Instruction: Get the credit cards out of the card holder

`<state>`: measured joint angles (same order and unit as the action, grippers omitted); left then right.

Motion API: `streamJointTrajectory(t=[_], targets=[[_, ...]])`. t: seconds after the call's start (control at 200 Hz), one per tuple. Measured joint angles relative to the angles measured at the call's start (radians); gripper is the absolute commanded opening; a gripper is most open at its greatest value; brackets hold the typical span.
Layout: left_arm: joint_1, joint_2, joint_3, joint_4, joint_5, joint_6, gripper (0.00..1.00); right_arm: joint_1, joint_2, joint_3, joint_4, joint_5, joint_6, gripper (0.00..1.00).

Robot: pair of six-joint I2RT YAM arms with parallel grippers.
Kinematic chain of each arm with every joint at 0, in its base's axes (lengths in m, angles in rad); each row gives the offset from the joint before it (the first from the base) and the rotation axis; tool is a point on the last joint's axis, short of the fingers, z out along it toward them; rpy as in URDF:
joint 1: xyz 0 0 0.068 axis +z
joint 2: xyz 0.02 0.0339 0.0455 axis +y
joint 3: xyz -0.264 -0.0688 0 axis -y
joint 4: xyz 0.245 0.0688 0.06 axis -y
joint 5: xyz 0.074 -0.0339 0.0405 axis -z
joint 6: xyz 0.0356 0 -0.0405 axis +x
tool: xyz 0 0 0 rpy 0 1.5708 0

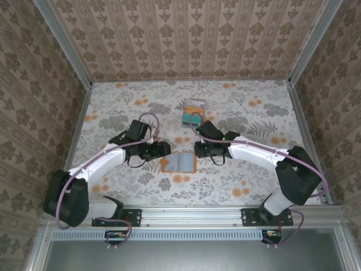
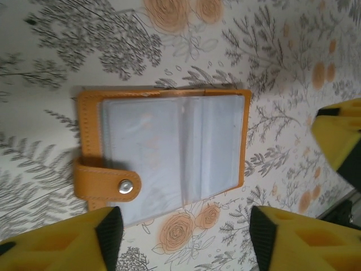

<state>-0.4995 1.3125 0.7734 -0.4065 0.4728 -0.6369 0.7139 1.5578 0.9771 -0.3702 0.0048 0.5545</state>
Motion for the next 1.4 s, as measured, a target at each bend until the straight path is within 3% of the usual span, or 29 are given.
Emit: streamJointTrajectory(t=[0.225, 0.5, 1.4], targets=[[-0.004, 0.109, 0.001, 0.054, 0.017, 0.001, 0.55, 0.039, 0.053, -0.051, 0.102, -0.047, 0.149, 0.07], [-0.005, 0.178, 0.005, 0.076, 0.03, 0.001, 0.54, 0.04, 0.118, -0.07, 0.14, -0.059, 0.209, 0.02], [-0.013, 0.288, 0.047, 0.081, -0.012, 0.031, 0.5, 0.04, 0.156, -0.084, 0.191, -0.065, 0.239, 0.02]])
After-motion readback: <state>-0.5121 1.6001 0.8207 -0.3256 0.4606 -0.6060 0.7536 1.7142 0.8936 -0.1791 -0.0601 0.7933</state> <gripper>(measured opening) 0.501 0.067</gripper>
